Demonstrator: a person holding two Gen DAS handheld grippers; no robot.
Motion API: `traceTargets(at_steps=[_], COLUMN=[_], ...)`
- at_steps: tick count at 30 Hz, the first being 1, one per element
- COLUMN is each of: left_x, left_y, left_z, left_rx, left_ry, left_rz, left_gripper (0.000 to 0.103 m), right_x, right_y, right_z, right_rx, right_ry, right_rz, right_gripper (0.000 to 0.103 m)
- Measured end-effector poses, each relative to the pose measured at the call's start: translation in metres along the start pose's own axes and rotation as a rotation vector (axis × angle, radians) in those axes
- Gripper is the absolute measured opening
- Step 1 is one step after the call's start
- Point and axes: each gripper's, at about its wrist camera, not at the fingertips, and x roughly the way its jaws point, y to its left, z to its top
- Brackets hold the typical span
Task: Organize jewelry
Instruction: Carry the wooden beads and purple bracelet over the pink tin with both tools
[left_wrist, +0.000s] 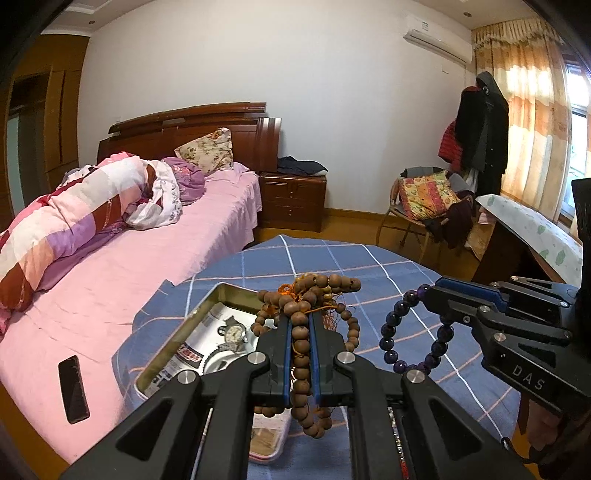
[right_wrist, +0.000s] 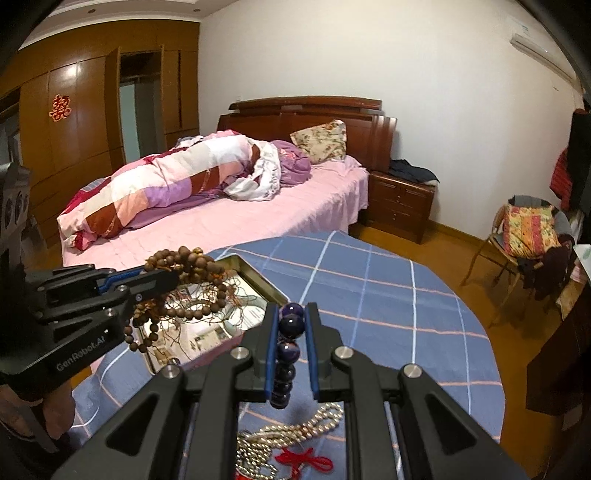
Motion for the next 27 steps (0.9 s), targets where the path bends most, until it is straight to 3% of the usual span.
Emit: traceTargets(at_steps=[14, 27], left_x=[-0.003, 0.013], left_y=[0.045, 0.082], left_z=[0.009, 0.0], left_rx=[-0.052, -0.097], left_ry=[-0.026, 0.014], left_rz=[0.083, 0.16], left_gripper=[0.007, 0.007], right_x=[0.018, 0.042], right_y=[0.029, 0.055], right_z=[0.024, 0.03], right_rx=[-0.044, -0.03], right_ry=[-0.013, 0.001], right_rz=[0.057, 0.15], right_gripper=[0.016, 0.016])
